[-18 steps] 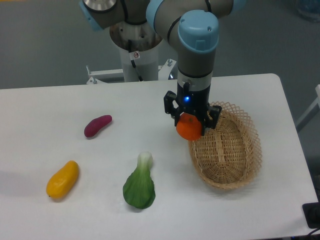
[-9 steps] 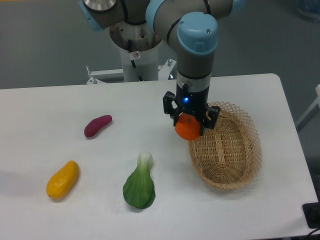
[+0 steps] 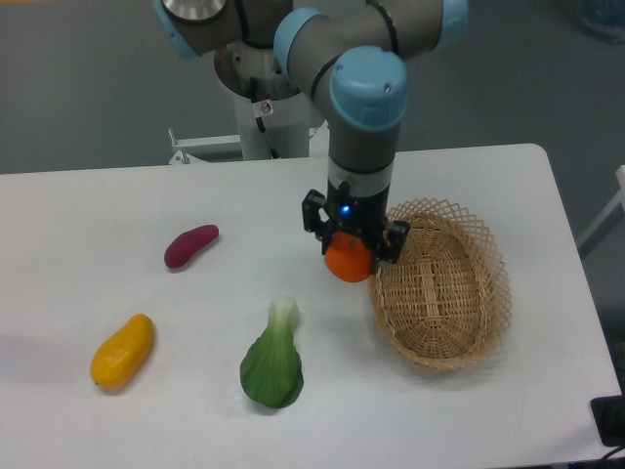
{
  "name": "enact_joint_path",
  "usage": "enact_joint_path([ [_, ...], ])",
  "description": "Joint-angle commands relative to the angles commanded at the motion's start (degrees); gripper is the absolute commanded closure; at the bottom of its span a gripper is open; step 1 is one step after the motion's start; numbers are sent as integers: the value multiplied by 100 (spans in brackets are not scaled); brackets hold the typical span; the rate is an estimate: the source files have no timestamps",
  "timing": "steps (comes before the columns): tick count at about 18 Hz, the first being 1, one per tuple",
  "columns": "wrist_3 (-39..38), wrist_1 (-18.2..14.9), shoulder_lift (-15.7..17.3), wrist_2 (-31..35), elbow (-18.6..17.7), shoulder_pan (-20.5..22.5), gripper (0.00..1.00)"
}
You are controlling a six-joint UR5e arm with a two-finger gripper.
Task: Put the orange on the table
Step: 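Carry the held orange away from the basket toward the bok choy, then lower the orange onto the table above the bok choy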
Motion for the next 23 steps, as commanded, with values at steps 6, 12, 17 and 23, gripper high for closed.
enact_joint_path([
  [6, 18, 229, -114, 210, -599, -510, 22],
  [12, -527, 888, -317, 500, -1029, -774, 22],
  [17, -519, 1213, -352, 765, -1434, -827, 22],
  [23, -571, 1249, -431, 844, -1487, -880, 22],
])
